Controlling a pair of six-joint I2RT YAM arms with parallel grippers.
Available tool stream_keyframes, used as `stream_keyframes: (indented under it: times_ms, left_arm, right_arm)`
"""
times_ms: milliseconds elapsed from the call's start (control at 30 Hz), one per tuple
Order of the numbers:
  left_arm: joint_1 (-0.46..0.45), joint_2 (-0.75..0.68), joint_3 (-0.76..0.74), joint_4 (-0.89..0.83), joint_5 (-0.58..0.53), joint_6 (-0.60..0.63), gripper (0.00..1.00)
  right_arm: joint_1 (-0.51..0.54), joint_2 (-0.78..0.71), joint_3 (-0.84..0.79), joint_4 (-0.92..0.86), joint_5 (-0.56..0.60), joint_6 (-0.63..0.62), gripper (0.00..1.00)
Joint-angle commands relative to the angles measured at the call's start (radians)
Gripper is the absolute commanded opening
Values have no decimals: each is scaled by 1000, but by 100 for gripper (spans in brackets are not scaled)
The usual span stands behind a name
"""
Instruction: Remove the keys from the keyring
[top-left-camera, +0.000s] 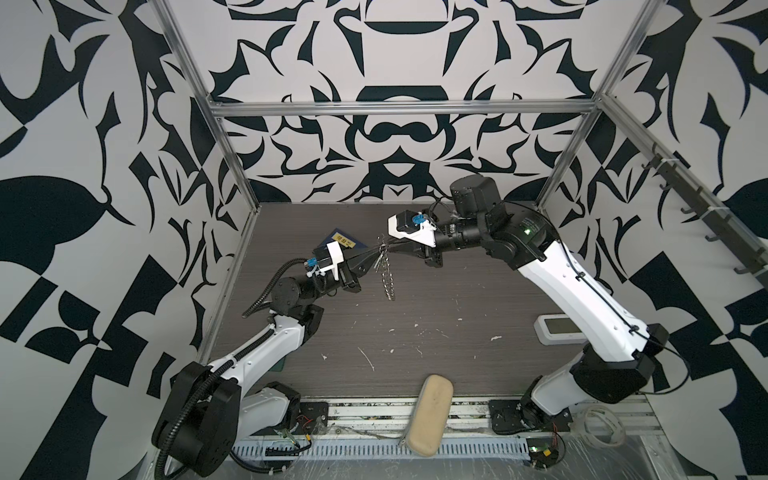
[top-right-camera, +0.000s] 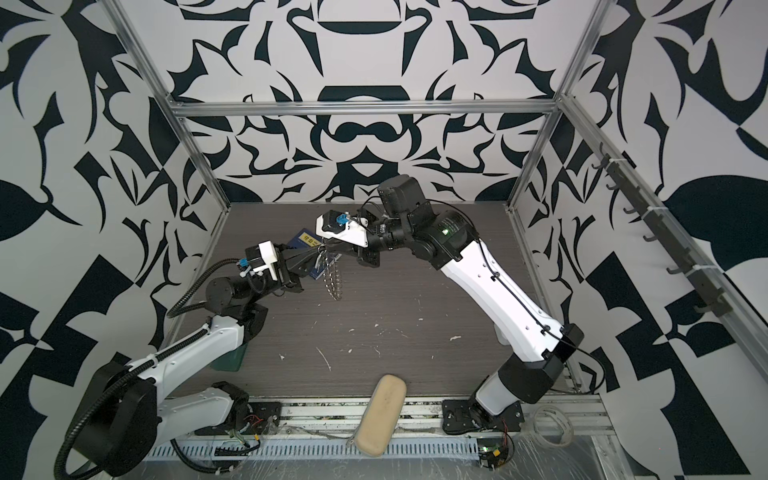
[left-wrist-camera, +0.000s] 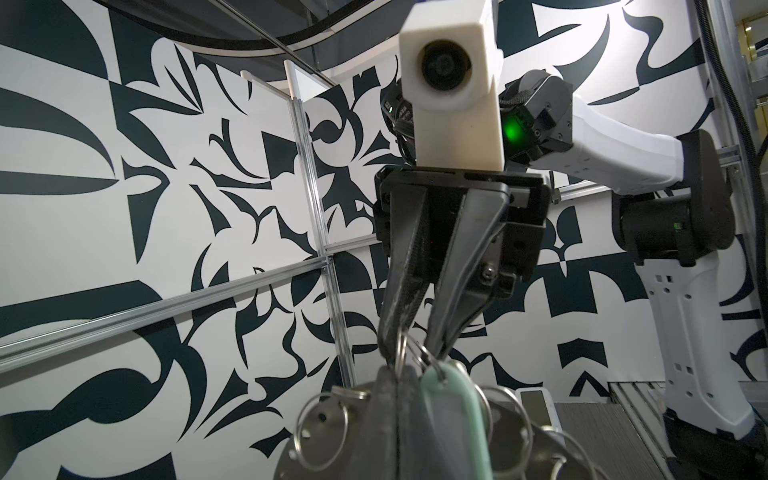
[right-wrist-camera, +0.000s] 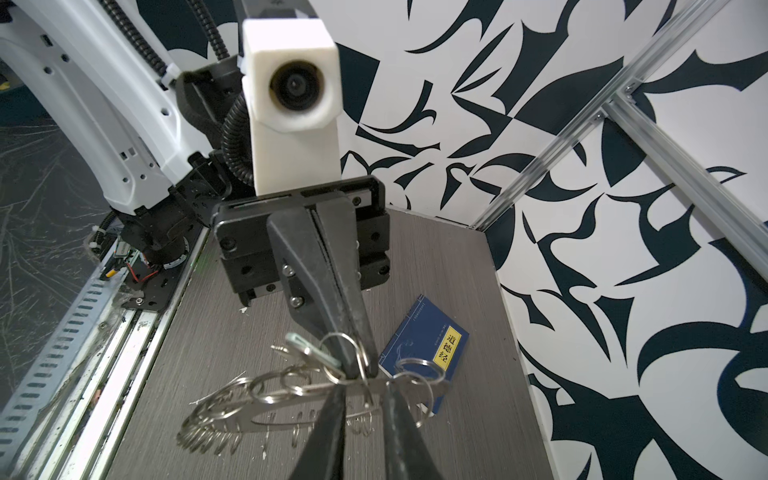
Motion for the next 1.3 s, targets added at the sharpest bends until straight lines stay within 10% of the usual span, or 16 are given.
stream_keyframes:
  times_ms: [0,433,567,833,1133,1267]
  left_arm:
    - [4,-24,3,61,2,-20,0]
    - [5,-21,-14,61,-18,-24,1]
    - [15,-27,-55,58,-73,-20,32]
    - [88,-77,-143,38,-105,-70,39]
    - [124,-319,-33,-702,-151,-137,41]
    - [124,-338,-19,-745,-78,-233,44]
  right_arm:
    - [13,-5,54,-12,-2,-11,18]
    - [37,42,137,-105,48,-35,0]
    - [40,42,144,-120,93,-49,0]
    - [56,56,159,-174,186,-81,0]
    - [77,41,67,-117,294,-76,0]
    - [82,42,37,-96,309,-64,0]
